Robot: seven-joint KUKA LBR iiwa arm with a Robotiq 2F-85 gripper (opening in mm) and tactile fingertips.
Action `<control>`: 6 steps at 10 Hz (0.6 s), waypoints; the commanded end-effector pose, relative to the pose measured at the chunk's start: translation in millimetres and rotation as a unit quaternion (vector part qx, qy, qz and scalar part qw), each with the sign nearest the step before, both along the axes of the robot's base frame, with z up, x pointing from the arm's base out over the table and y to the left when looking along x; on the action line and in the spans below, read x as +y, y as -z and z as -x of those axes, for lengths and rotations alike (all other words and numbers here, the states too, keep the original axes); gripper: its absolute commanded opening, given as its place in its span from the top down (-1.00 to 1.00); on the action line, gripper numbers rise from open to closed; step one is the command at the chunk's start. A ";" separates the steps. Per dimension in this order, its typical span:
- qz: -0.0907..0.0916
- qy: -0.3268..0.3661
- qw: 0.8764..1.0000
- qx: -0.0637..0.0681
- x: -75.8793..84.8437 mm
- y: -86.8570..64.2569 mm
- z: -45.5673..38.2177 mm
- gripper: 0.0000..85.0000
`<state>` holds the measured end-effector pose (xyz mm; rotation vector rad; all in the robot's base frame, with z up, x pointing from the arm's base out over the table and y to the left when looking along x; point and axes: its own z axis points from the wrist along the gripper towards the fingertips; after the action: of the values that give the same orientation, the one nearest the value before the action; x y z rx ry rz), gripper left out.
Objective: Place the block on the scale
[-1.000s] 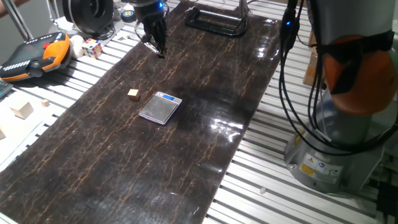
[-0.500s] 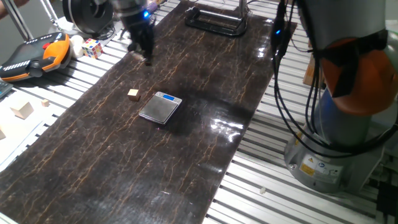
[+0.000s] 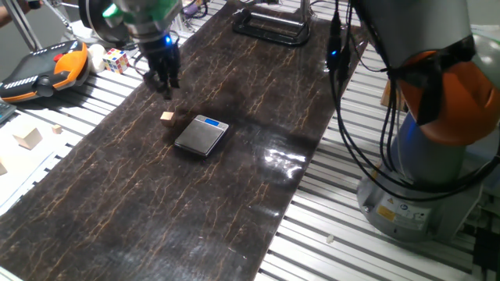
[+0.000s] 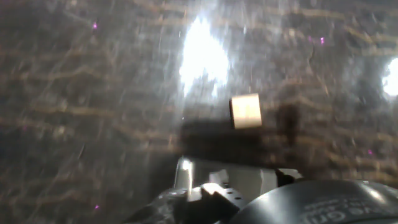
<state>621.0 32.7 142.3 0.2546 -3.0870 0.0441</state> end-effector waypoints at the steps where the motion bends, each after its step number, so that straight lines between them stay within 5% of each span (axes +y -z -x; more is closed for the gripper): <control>1: -0.001 -0.001 1.000 -0.002 0.5 12.3 -25.7 -0.25; 3: 0.000 -0.011 1.000 -0.003 2.5 25.4 -29.6 -0.31; 6: 0.007 -0.027 1.000 0.009 2.5 25.4 -29.6 -0.31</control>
<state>650.7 35.2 116.9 0.3352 -3.0625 0.0683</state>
